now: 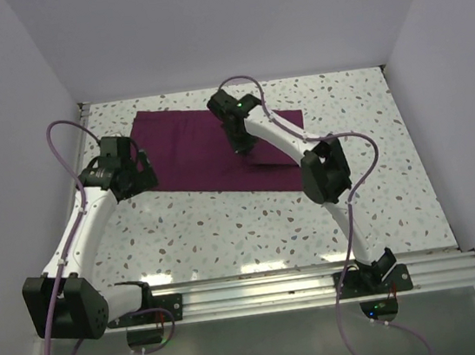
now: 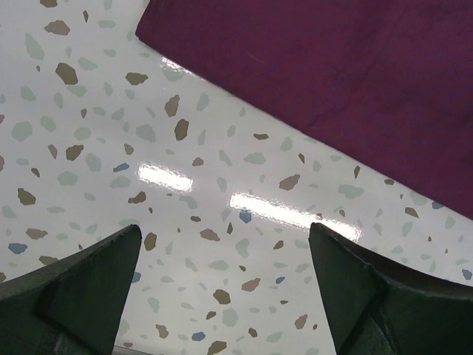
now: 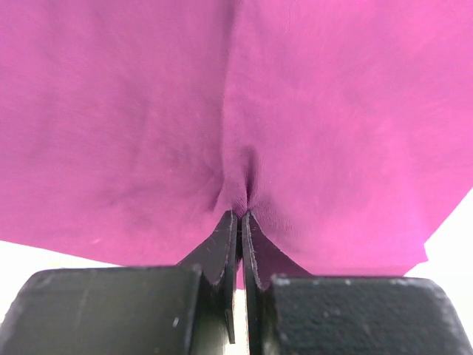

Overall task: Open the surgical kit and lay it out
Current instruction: Open the surgical kit at the center of the board.

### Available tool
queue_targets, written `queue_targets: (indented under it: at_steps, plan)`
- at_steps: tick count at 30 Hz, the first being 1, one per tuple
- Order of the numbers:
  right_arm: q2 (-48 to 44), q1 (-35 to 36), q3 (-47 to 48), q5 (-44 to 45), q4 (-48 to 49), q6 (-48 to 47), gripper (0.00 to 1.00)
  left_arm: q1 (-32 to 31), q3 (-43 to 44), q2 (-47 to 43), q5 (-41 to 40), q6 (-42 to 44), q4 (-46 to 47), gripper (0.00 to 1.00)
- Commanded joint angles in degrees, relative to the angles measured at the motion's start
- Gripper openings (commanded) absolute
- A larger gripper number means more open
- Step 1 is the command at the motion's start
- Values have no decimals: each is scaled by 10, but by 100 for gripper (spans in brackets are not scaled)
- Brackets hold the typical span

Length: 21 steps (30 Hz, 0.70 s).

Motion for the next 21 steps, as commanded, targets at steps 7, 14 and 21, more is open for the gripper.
queue_targets:
  at_steps: [7,14,21]
  plan:
    - [-66,2,85,71,-61,-47,0,-1,25,-16,4,12,22,100]
    - [-35,-29,104,203,-51,-78,0,-1,23,-22,14,22,14,100]
    - [-13,-124,122,260,51,-110,0,-1,16,-26,13,26,3,100]
